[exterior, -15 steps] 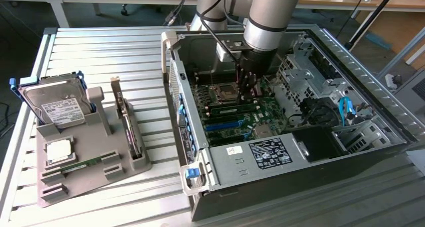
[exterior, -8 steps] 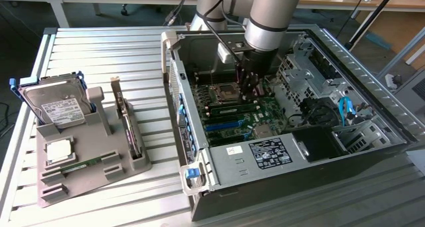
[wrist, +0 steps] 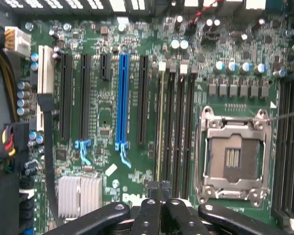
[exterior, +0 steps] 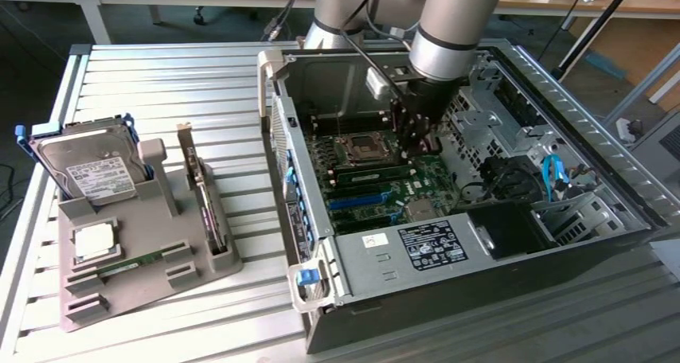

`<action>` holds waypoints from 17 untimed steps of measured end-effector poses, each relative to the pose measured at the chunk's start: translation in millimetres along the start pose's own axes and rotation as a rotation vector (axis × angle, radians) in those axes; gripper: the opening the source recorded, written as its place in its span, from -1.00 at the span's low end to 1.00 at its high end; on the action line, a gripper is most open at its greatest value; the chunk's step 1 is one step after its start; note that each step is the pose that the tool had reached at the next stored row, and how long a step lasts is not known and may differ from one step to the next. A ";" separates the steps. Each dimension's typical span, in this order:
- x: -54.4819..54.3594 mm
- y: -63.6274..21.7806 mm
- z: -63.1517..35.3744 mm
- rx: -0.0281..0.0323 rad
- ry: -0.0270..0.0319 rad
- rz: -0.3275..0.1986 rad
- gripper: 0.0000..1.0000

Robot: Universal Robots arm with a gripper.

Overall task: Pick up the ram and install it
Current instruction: 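Insert the ram into the slot, then press down the ram until it locks into place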

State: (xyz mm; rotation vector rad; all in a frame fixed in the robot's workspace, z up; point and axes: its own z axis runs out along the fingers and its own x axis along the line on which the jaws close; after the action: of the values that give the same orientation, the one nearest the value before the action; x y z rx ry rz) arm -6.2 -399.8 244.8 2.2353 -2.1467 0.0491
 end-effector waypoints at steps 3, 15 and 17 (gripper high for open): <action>0.3 -6.2 -0.1 -0.0028 0.0000 0.000 -0.79; 1.0 -17.2 0.5 -0.0054 0.0001 0.001 -0.79; 2.8 -17.2 3.8 -0.0054 0.0002 0.002 -0.79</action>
State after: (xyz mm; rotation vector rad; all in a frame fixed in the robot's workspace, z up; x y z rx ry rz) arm 11.1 -402.1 241.0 2.2304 -2.1462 0.0436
